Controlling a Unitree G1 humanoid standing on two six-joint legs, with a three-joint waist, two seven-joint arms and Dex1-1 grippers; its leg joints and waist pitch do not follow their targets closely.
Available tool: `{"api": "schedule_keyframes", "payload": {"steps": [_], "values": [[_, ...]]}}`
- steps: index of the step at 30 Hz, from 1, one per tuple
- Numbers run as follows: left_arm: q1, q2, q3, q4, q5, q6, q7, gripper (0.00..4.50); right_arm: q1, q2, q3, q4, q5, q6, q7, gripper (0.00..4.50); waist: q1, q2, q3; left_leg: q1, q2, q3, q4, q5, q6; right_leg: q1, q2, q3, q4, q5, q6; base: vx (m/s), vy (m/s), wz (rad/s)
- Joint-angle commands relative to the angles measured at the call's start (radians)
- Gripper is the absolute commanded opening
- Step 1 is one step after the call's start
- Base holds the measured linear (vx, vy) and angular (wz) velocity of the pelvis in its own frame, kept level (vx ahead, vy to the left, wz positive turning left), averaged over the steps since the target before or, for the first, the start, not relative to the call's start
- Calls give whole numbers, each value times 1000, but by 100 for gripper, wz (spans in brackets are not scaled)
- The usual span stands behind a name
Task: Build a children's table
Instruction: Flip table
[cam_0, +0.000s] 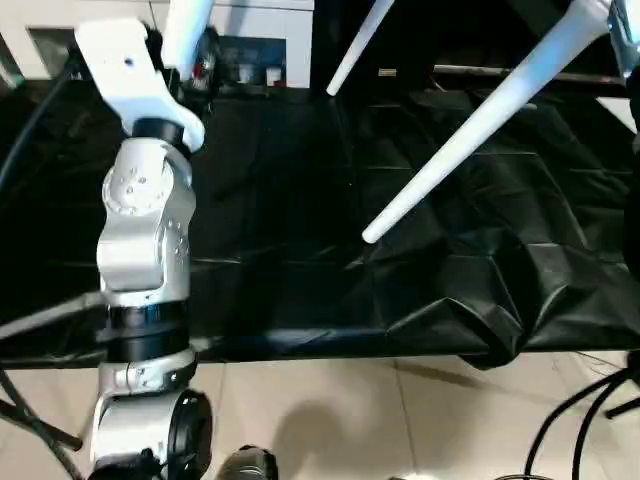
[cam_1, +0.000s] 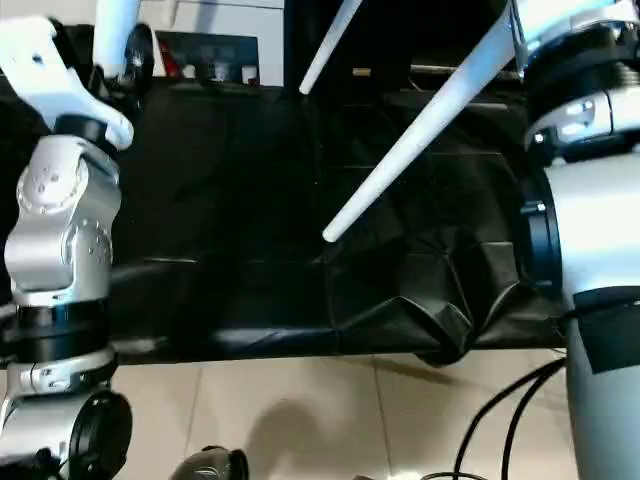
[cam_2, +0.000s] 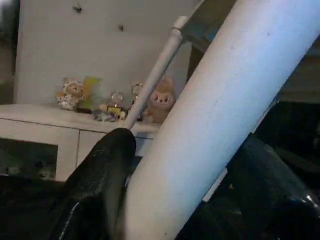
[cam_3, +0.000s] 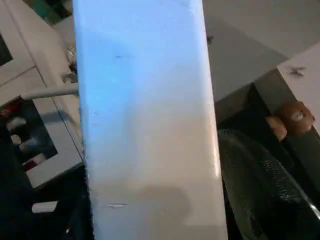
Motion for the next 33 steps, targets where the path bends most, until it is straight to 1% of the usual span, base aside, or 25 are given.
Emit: {"api": "schedule_keyframes", "payload": {"steps": [1,3,4,5,6,7,8,11,12,15,17,18,19,21,22,23,25,26,27,28,29,30,31,32,33], "values": [[31,31,110,76,4,35,111,287,-26,-27,-40,-22,49,-117,81,312,-14,12,-84,69,66,-49,-75,-350,-64,10,-45,32,-64,-57,-190,0,0,0],[43,47,92,78,11,26,106,282,-8,-12,-27,-28,49,-160,124,314,-16,10,-84,66,65,-48,-75,-334,-56,14,-44,31,-61,-23,-194,0,0,0],[44,48,91,79,12,25,106,280,-6,-10,-27,-29,50,-162,128,314,-17,8,-84,61,64,-46,-73,-347,-48,15,-50,33,-60,-19,-190,0,0,0],[48,54,85,81,19,22,105,269,2,-3,-25,-32,55,-166,146,314,-25,1,-85,54,60,-50,-72,-328,-34,24,-48,32,-57,-23,-181,0,0,0],[51,57,81,82,24,20,106,260,6,2,-25,-33,60,-169,160,314,-26,3,-86,55,61,-50,-71,-314,-27,24,-49,32,-57,-20,-185,0,0,0],[54,59,79,84,25,17,106,250,14,6,-17,-34,53,-187,162,334,-27,6,-85,59,64,-47,-68,-292,-16,20,-51,34,-60,-10,-204,0,0,0],[57,61,77,86,28,15,108,242,24,13,-18,-36,60,-198,177,345,-28,9,-89,62,65,-46,-65,-263,-7,21,-49,33,-56,27,-227,0,0,0],[63,64,69,86,30,11,107,225,36,18,-18,-40,60,-217,187,355,-28,9,-93,63,65,-44,-58,-197,25,24,-44,30,-47,110,-262,0,0,0],[64,66,64,85,30,8,107,204,39,19,-17,-40,58,-226,185,389,-28,10,-94,62,65,-44,-57,-191,28,25,-44,29,-45,117,-266,0,0,0],[68,67,52,88,23,4,113,195,47,29,-34,-43,74,-262,192,398,-27,12,-97,63,67,-44,-52,-169,39,22,-43,26,-39,147,-277,0,0,0],[73,65,46,88,24,4,114,185,69,43,-51,-63,106,-288,229,424,-28,14,-96,63,69,-44,-52,-184,42,22,-43,25,-39,144,-272,0,0,0],[75,64,45,87,24,4,113,185,82,47,-53,-74,115,-295,240,424,-27,14,-96,63,69,-46,-53,-184,42,21,-44,25,-39,143,-269,0,0,0],[80,65,41,90,25,1,108,183,104,57,-60,-96,141,-298,269,434,-28,11,-94,63,70,-45,-54,-188,43,21,-45,25,-40,135,-267,0,0,0],[90,69,32,98,29,-6,97,180,155,76,-73,-150,196,-295,321,438,-26,12,-95,62,70,-45,-56,-199,46,23,-51,27,-42,133,-257,0,0,0],[101,75,24,107,36,-16,87,179,208,93,-82,-209,245,-275,357,438,-25,9,-95,65,71,-45,-57,-195,49,24,-50,26,-45,139,-253,0,0,0],[113,82,15,116,42,-18,77,178,274,109,-84,-290,290,-232,374,438,-26,7,-97,64,72,-47,-58,-195,45,23,-50,25,-42,138,-249,0,0,0],[123,90,7,121,48,-20,72,177,333,120,-81,-362,322,-192,379,438,-21,12,-98,69,73,-48,-60,-189,39,24,-50,24,-44,140,-242,0,0,0],[139,105,-5,120,62,-21,62,176,446,131,-60,-498,358,-123,371,438,-18,12,-101,72,74,-50,-65,-187,21,23,-47,21,-42,138,-233,0,0,0],[139,105,-5,120,62,-21,62,175,446,131,-60,-498,358,-123,371,438,-19,10,-100,74,73,-49,-65,-183,14,22,-44,22,-44,139,-228,0,0,0],[145,111,-9,117,64,-20,59,175,489,134,-53,-548,367,-98,366,438,-18,12,-103,72,71,-50,-67,-194,-2,22,-46,21,-41,122,-228,0,0,0],[153,115,-10,110,59,-14,51,173,552,136,-43,-620,373,-67,358,438,-14,17,-100,76,70,-48,-70,-234,-26,17,-47,22,-48,80,-223,0,0,0],[162,122,-14,102,54,-11,35,173,619,140,-39,-691,373,-29,332,438,-12,17,-97,77,71,-48,-76,-261,-39,16,-47,23,-53,54,-212,0,0,0],[162,122,-14,102,54,-11,35,173,619,140,-39,-691,373,-29,332,438,-13,15,-94,76,71,-50,-78,-271,-51,16,-46,25,-54,41,-202,0,0,0],[175,134,-22,94,50,-10,10,172,709,149,-45,-792,370,32,296,438,-14,18,-90,82,70,-52,-87,-358,-95,11,-48,26,-64,-50,-178,0,0,0],[175,134,-22,94,50,-10,10,172,709,149,-45,-792,370,32,296,438,-12,18,-90,86,70,-51,-89,-383,-108,7,-50,27,-67,-73,-171,0,0,0]]}}
